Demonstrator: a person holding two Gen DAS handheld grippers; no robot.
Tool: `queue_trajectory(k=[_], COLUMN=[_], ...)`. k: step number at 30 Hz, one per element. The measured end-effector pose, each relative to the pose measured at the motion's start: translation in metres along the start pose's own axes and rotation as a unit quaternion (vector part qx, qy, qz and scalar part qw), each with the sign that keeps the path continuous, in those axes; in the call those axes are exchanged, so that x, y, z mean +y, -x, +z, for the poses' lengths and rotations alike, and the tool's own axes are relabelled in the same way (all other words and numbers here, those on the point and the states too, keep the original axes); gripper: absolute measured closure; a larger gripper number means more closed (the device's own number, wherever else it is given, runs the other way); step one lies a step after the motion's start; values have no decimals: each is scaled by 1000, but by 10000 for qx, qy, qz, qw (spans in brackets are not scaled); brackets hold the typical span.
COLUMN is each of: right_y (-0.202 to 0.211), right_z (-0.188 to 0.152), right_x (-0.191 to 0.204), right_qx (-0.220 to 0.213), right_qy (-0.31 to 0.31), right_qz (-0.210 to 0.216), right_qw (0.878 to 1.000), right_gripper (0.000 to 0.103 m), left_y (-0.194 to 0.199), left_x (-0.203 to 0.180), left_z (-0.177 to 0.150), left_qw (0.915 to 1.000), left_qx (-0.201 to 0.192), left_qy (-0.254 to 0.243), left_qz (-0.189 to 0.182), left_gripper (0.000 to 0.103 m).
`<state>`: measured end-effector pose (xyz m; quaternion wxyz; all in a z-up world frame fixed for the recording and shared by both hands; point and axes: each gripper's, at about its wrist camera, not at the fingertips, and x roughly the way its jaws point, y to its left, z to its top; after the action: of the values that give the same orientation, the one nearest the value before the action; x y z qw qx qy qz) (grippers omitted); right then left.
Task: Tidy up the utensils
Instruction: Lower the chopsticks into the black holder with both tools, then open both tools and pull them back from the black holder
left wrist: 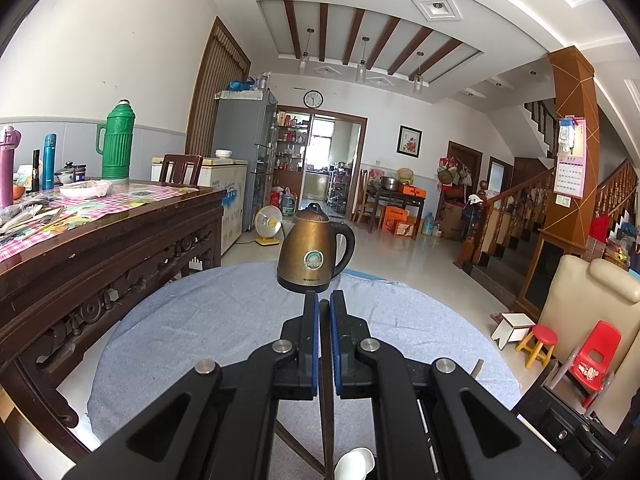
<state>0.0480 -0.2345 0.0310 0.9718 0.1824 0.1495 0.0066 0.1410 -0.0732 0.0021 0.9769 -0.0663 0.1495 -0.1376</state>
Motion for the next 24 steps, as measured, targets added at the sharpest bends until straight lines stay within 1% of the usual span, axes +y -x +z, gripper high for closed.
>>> queue_trajectory(k=[9,24], right_y=[-7,-8], right_z=[-5,-10], right_x=[-1,4], right_qx=[168,226], right_qy=[-18,8], right_qz=[28,49], right_qw=[9999,9997], right_gripper=[95,95], left_y=[0,-2], left_x=[4,7], left_z=[1,0], left_qw=[10000,9999], left_qx=[57,122], left_qy=[-5,-19], left_qz=[-3,-15], left_gripper=[97,97])
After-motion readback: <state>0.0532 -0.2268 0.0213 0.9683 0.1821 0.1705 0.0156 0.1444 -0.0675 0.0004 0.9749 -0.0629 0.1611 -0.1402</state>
